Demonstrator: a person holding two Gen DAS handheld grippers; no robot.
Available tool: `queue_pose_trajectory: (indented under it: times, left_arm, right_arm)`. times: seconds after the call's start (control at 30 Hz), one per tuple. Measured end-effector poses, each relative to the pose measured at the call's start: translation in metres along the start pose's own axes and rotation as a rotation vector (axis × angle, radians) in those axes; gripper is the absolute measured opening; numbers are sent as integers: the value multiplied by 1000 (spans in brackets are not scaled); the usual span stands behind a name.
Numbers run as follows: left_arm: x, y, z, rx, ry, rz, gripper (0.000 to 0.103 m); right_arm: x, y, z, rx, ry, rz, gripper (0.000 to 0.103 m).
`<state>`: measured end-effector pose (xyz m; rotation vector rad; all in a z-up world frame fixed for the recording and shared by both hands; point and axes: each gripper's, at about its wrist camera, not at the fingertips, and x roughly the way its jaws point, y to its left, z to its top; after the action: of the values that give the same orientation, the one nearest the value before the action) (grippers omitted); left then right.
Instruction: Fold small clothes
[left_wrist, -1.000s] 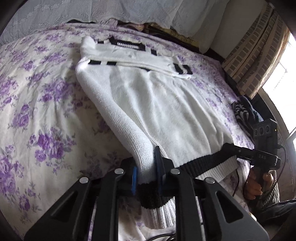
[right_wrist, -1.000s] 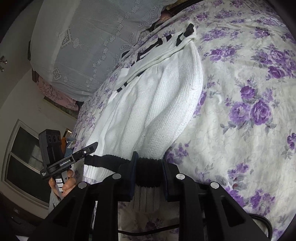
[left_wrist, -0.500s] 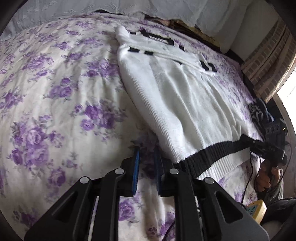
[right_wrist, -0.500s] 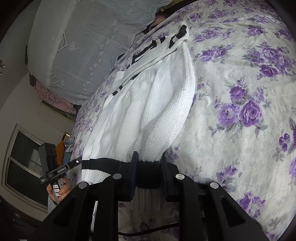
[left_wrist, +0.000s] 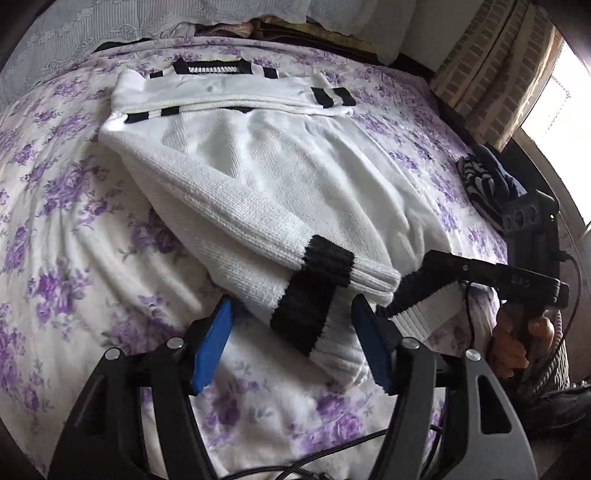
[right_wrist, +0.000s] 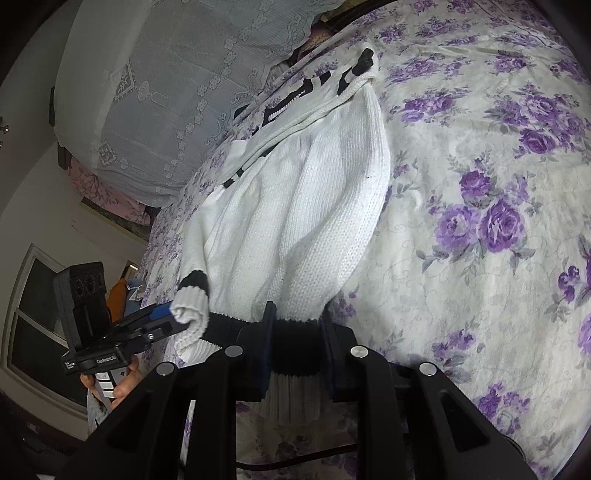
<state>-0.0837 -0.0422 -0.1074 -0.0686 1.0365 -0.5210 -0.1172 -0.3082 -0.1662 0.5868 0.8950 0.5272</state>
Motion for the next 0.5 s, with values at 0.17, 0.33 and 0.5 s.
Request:
queue_pose_trajectory:
  times: [0.17, 0.33, 0.5]
  left_arm:
    - [-17, 19, 6, -126, -37, -87, 63]
    - [-40, 23, 12, -176, -64, -116, 63]
    - [-20, 3, 26, -193, 0, -171, 62]
  right_arm:
    - [1, 0, 0, -3, 2, 0, 22]
    - [1, 0, 1, -9, 2, -2, 22]
    - [2, 1, 0, -12, 1, -4, 22]
